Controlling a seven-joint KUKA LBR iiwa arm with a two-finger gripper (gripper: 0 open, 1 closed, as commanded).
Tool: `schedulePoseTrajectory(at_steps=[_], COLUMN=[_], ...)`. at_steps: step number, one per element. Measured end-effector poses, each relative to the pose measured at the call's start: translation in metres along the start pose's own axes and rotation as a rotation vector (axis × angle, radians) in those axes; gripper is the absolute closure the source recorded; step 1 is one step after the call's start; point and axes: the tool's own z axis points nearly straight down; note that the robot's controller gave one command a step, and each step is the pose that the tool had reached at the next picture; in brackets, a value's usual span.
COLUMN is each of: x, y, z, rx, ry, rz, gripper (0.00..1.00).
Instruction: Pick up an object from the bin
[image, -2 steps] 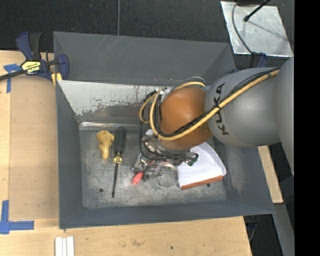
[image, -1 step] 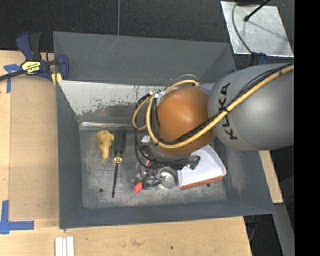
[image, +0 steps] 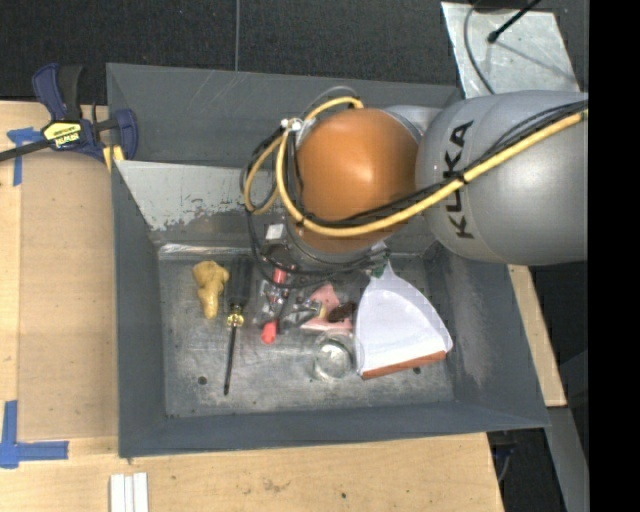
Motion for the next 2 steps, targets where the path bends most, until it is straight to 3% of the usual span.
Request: schedulePoseTrajectory(at_steps=[1,2], x=[-0.002,-0.009], y=[0.005,0.01], z=[0.003,-0.048], rx=[0.005,-0.004], ry=[-0.004,0.002], rz=[-0.003,0.027], gripper=[1.0,1.0])
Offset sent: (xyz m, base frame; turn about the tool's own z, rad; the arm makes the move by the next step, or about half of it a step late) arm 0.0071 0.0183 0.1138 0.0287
